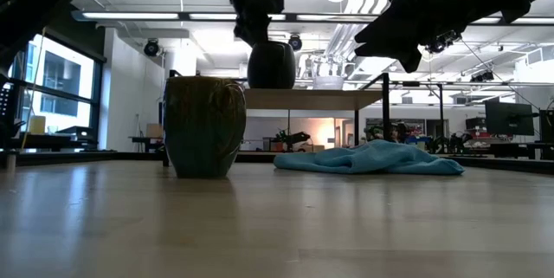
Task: Stack small to large cups/mugs on shelf
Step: Put the green and blue mug on the shelf
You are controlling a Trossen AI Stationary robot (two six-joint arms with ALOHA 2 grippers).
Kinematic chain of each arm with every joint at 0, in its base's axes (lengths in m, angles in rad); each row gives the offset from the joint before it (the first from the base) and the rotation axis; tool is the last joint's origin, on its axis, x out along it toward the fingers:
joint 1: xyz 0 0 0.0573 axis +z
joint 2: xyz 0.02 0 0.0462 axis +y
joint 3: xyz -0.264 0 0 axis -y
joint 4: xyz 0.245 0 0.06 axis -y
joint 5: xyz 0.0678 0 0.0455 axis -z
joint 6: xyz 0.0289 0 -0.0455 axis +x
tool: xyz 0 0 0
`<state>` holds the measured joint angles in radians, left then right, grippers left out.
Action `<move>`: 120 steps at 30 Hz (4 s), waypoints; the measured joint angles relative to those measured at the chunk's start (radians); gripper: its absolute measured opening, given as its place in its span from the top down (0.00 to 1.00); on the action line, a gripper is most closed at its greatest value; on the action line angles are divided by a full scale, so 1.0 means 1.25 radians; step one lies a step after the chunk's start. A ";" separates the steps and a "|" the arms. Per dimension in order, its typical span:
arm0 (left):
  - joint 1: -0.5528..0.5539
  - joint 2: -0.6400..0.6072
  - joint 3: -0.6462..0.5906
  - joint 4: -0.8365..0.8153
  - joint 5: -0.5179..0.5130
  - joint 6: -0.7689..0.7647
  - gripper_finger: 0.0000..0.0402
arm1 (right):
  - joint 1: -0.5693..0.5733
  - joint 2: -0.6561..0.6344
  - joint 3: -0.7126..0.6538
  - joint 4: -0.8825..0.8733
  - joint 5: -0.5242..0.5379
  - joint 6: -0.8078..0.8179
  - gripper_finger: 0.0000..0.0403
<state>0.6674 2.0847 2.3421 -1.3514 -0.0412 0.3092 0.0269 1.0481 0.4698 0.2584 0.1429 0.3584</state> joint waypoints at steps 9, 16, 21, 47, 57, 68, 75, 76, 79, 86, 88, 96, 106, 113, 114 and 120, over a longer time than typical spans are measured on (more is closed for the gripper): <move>0.000 -0.010 0.011 0.010 0.004 -0.002 0.50 | 0.000 0.000 0.000 -0.001 0.000 0.000 0.68; 0.000 -0.037 0.011 0.016 0.006 -0.001 0.50 | 0.000 0.000 0.000 -0.003 0.000 0.001 0.68; 0.000 -0.041 0.011 0.018 0.032 -0.016 0.50 | 0.000 0.000 0.000 -0.002 0.000 0.001 0.68; -0.012 -0.093 0.011 -0.034 0.117 -0.103 0.50 | 0.000 0.000 0.000 0.001 -0.007 0.024 0.68; -0.011 -0.208 0.011 -0.070 0.134 -0.175 0.50 | 0.000 0.000 0.000 0.003 -0.056 0.056 0.68; -0.031 -0.278 0.011 -0.132 0.302 -0.229 0.50 | 0.000 0.000 0.000 0.092 -0.118 0.071 0.68; -0.070 -0.286 0.004 -0.176 0.315 -0.220 0.50 | 0.000 0.000 0.000 0.126 -0.167 0.092 0.68; -0.072 -0.289 0.004 -0.176 0.318 -0.218 0.50 | 0.000 0.000 0.000 0.132 -0.174 0.094 0.68; -0.091 -0.291 0.005 -0.176 0.318 -0.222 0.50 | 0.000 0.000 0.000 0.145 -0.194 0.114 0.68; -0.129 -0.294 0.005 -0.176 0.338 -0.220 0.50 | 0.018 0.000 0.000 0.186 -0.217 0.131 0.68; -0.150 -0.293 0.005 -0.176 0.339 -0.208 0.50 | 0.025 0.000 0.000 0.207 -0.218 0.126 0.68; -0.206 -0.293 0.005 -0.176 0.339 -0.187 0.50 | 0.033 0.000 0.000 0.300 -0.218 0.082 0.68; -0.320 -0.293 0.005 -0.176 0.336 -0.199 0.50 | 0.033 -0.002 0.000 0.375 -0.221 0.001 0.68; -0.414 -0.298 0.004 -0.176 0.310 -0.262 0.50 | 0.033 -0.028 0.000 0.374 -0.221 0.000 0.68; -0.429 -0.300 0.005 -0.176 0.309 -0.274 0.50 | 0.033 -0.034 0.000 0.371 -0.222 -0.001 0.68; -0.520 -0.299 0.005 -0.176 0.230 -0.324 0.50 | 0.033 -0.063 0.000 0.366 -0.222 -0.012 0.68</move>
<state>0.0170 1.7107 2.3478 -1.5711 0.2467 -0.0955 0.0685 0.9692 0.4702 0.7162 -0.1345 0.3434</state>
